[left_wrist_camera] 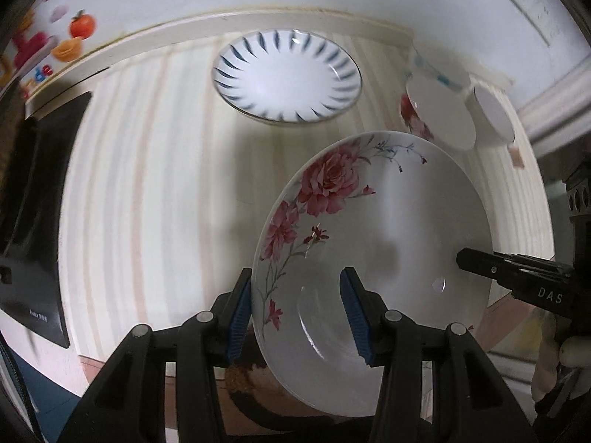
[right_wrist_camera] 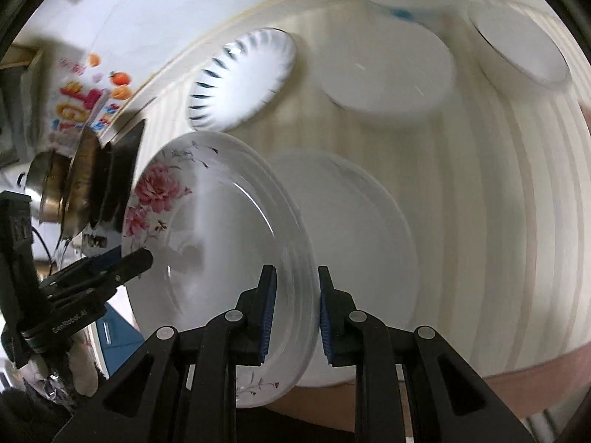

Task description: Organize plates and bowls

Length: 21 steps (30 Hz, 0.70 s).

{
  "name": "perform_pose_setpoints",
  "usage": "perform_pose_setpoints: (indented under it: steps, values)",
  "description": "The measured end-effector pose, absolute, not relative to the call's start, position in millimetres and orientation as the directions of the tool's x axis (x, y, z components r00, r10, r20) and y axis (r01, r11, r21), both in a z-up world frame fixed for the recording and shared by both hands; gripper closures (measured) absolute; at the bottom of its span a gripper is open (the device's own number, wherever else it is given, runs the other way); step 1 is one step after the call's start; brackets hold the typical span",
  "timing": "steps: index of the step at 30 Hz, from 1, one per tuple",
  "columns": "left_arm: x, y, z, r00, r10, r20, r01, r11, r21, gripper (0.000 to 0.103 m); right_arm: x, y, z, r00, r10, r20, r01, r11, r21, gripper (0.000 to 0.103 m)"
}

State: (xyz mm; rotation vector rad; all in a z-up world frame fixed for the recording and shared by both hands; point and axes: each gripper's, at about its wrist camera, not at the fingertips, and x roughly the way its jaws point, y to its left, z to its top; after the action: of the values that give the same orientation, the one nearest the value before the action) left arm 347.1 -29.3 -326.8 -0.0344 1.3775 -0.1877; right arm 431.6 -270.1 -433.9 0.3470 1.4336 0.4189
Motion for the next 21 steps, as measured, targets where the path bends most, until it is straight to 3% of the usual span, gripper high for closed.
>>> perform_pose_setpoints:
  steps: [7,21]
  values:
    - [351.1,-54.9,-347.3,0.147,-0.12,-0.982,0.157,0.983,-0.097,0.059,422.1,-297.6,-463.2,0.096,0.471,-0.877,0.016,0.88,0.474,0.079]
    - [356.6,-68.5,-374.8,0.118,-0.115,-0.986,0.159,0.983,-0.096,0.059,446.6,-296.1,-476.2,0.086,0.423,-0.902,0.001,0.905,0.425,0.079]
